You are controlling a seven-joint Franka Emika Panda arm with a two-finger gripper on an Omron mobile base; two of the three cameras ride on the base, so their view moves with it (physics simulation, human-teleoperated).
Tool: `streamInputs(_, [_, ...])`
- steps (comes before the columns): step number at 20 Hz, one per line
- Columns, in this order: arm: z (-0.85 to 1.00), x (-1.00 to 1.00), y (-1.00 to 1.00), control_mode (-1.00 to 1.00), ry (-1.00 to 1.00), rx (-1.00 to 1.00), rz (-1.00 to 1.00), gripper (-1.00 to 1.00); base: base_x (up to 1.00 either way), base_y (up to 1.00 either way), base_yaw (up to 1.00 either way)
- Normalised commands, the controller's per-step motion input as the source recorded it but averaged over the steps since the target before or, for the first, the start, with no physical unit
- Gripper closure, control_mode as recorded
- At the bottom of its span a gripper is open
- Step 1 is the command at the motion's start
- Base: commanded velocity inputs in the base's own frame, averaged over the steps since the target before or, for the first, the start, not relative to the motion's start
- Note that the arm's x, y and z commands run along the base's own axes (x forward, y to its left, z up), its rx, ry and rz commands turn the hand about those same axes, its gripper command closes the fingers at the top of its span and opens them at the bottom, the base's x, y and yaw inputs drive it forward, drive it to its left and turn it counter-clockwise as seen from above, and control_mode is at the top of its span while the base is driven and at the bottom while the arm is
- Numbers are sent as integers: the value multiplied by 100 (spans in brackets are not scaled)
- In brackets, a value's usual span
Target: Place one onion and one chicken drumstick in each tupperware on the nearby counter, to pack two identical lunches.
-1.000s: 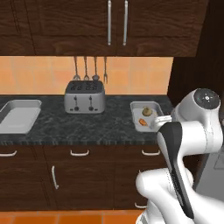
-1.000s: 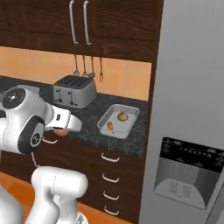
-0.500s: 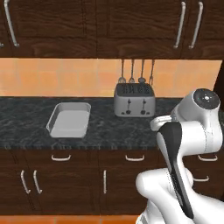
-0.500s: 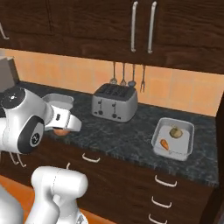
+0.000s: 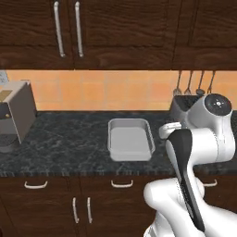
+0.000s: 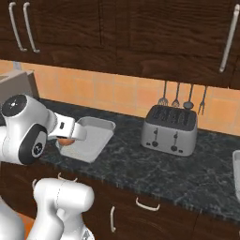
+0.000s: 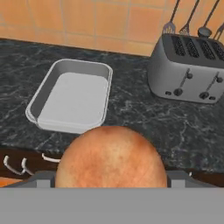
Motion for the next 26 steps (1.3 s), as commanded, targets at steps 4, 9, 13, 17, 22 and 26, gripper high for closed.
streamInputs(4, [0,0,0,100,0,0,0,100,72,100,-11])
streamInputs(9, [0,0,0,100,0,0,0,100,42,67,-11])
streamInputs(13, [-59,27,-30,-100,0,-6,-2,100,0,0,0])
streamInputs(17, [-56,46,-79,-100,0,0,0,100,0,0,0])
streamInputs(22, [-65,55,-59,-100,0,2,0,100,0,0,0])
streamInputs(26, [-51,74,0,-100,7,1,0,100,0,0,0])
